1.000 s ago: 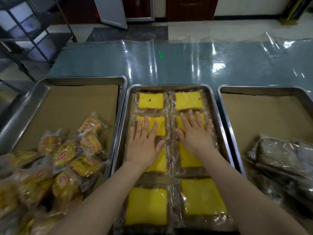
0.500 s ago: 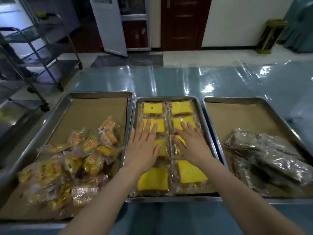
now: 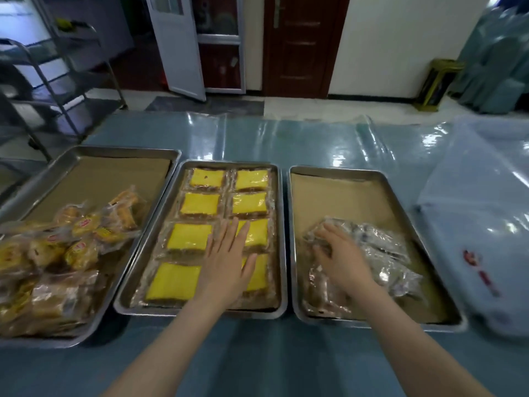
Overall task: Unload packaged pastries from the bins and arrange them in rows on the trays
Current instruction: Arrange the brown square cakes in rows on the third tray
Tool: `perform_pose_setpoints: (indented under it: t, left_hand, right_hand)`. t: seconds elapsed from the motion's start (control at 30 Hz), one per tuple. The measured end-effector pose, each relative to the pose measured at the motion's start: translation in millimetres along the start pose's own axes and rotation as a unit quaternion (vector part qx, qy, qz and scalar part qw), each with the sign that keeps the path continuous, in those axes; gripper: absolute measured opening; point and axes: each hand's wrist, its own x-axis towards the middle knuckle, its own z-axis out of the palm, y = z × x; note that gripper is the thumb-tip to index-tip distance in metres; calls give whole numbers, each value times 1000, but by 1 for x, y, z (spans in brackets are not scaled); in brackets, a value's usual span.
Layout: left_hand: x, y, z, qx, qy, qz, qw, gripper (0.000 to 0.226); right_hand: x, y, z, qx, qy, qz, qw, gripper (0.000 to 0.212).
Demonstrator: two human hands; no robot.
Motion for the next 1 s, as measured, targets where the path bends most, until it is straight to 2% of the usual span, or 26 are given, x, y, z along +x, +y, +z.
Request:
perform_pose_setpoints:
  t: [0.13,0.3,0.43,0.53,0.6,0.77,0.9,1.0]
  left_hand:
    - [8,51,51,-59,-4,-86,995,59]
    - [25,101,85,-103,-4,-111,988,60]
    - [46,129,93,-114,-55,-105,986,80]
    - [66,141,101,-90,-104,-60,989,85]
    - [78,144,107,-76,-121,-35,989,85]
    - [104,144,116,-40,-147,20,988,83]
    - [120,134,112,-67,-131,20,989,55]
    - [133,127,109,-71,-85,28,993,44]
  right_hand:
    - [19,77,-39,20,10,12,1000,34]
    - [31,143,-67,73,-10,69,995,49]
    - [38,175,-68,54,-117,89,988,66]
    - [42,188,-70,80,-202,68,974,55]
    - [41,186,-66,64,-244,57,966,60]
    - [49,177,-58,71,-157,70,983,56]
    - [62,174,-64,58,-40,97,993,33]
    - [79,172,-69,83,63,118,987,29]
